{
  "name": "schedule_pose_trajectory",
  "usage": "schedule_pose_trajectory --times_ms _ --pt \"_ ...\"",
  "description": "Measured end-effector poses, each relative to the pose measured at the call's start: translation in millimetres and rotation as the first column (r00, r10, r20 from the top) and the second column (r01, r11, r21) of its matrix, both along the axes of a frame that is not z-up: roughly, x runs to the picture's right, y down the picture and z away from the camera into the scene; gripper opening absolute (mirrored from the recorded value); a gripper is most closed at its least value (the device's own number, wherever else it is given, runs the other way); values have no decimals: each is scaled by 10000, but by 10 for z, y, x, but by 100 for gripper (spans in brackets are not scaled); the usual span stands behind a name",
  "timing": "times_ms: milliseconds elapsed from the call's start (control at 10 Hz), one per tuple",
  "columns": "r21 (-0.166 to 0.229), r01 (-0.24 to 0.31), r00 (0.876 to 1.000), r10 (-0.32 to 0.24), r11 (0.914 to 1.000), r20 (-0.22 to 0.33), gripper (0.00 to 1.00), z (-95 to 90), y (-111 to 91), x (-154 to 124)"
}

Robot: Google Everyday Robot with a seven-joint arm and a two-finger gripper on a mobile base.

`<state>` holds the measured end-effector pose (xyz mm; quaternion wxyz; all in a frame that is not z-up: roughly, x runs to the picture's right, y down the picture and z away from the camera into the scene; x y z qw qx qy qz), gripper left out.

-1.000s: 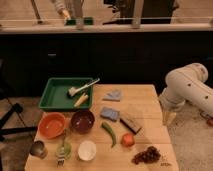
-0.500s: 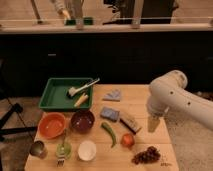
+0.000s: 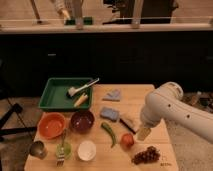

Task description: Place pepper in purple bowl

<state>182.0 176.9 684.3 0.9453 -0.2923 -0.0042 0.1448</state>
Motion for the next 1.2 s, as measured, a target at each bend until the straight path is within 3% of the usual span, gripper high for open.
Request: schedule_pose_trajectory --times_ms 300,500,800,1200 --pt "4 -22 10000 22 10000 9 80 1 -2 -6" --pt "-90 -583 9982 582 9983 -139 80 63 48 -58" --pt "-313 -1558 9876 1551 9873 -237 80 298 246 -416" --pt "-615 -1592 9870 1603 9853 129 80 473 378 -814"
